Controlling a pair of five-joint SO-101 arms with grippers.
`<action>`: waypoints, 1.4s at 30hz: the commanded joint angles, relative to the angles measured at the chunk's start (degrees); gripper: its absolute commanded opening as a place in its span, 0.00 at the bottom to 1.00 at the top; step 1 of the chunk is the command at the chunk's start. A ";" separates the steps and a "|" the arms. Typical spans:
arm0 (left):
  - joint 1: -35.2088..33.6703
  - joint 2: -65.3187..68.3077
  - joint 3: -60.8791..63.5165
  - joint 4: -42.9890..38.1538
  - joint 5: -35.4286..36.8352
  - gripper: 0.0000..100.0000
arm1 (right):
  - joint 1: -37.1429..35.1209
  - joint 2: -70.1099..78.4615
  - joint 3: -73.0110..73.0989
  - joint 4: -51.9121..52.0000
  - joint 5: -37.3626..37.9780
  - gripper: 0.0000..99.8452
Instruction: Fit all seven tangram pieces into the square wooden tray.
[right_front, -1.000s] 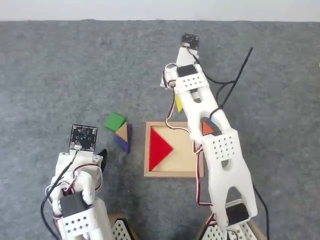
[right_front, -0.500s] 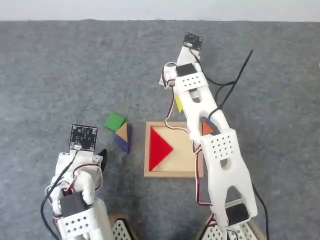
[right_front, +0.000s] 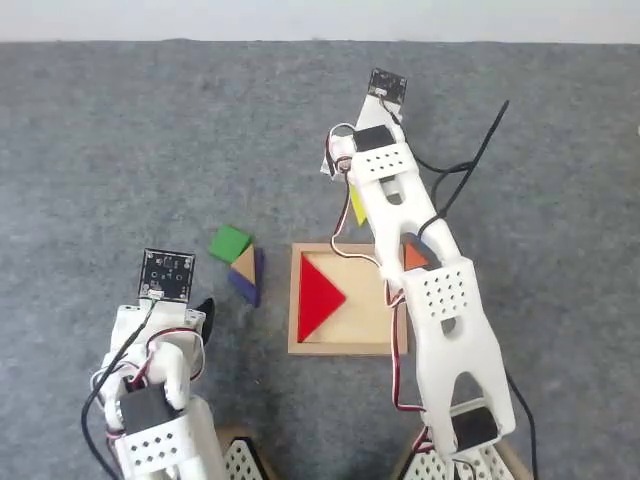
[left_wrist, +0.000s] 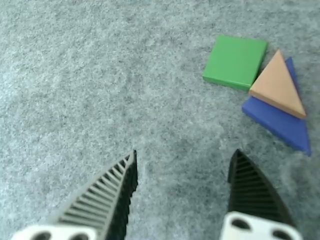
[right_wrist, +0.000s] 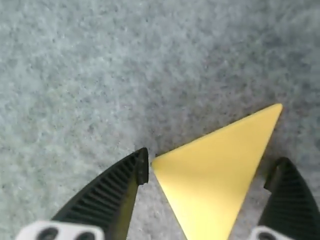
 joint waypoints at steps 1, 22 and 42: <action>0.00 0.26 -0.40 -0.18 -0.62 0.28 | 0.84 1.01 0.09 1.98 -0.62 0.37; 0.00 0.26 -0.40 -0.18 -0.62 0.28 | 0.84 0.84 0.09 6.20 -0.70 0.19; 0.00 0.26 -0.40 -0.18 -0.62 0.28 | 6.73 1.01 -14.33 31.87 7.74 0.19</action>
